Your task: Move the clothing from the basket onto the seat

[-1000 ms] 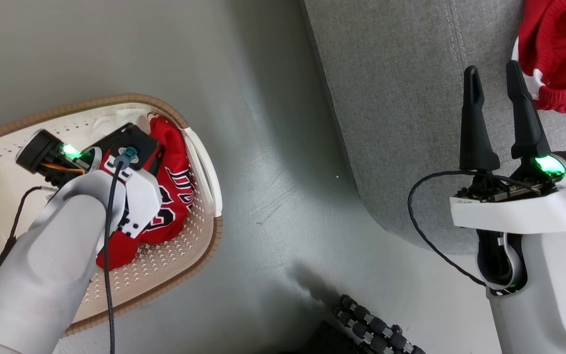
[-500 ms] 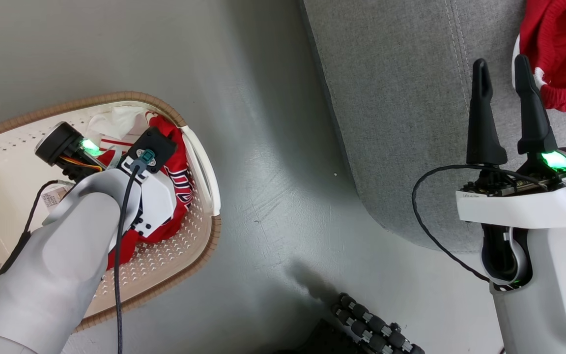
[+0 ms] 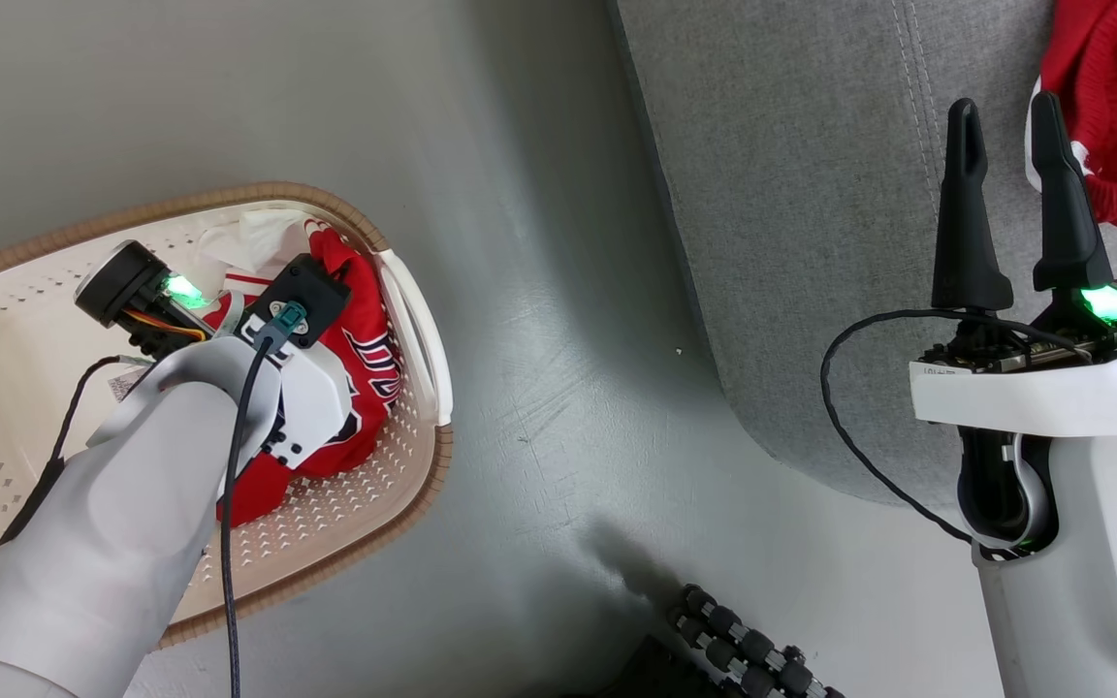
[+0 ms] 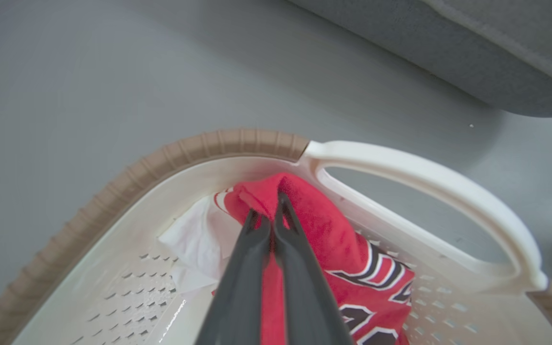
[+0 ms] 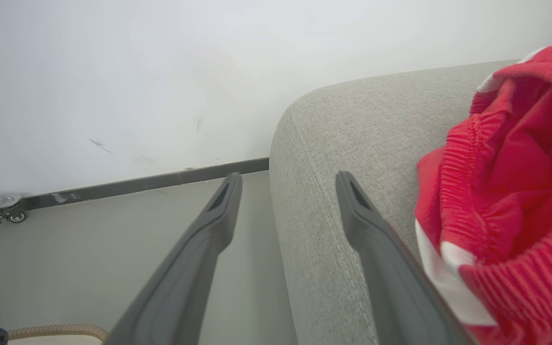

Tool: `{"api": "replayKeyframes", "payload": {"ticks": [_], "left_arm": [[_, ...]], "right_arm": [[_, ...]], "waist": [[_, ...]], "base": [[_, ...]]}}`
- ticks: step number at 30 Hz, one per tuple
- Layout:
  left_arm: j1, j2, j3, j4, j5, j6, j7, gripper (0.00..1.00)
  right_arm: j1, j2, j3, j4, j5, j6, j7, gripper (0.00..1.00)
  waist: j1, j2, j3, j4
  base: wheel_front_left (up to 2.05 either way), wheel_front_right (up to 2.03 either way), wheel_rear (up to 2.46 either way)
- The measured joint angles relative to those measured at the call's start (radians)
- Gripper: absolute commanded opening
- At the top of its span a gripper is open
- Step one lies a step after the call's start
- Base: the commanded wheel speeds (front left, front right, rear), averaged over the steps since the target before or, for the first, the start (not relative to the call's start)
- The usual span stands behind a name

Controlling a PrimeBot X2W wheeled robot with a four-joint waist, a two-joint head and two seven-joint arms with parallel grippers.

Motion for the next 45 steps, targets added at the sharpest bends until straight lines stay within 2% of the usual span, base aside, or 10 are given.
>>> {"api": "replayKeyframes", "payload": {"ticks": [22, 45], "left_arm": [[0.000, 0.011, 0.001, -0.042, 0.009, 0.023, -0.057, 0.00], [0.080, 0.039, 0.081, -0.161, -0.030, 0.145, -0.098, 0.00]], "right_arm": [[-0.014, 0.000, 0.000, 0.014, -0.024, 0.000, -0.004, 1.00], [-0.066, -0.007, 0.067, 0.068, -0.158, 0.000, -0.007, 1.00]], "waist": [[0.0000, 0.0000, -0.046, 0.059], [-0.0001, 0.0000, -0.147, 0.153]], "base": [[0.00, 0.00, 0.00], [0.00, 0.00, 0.00]]}}
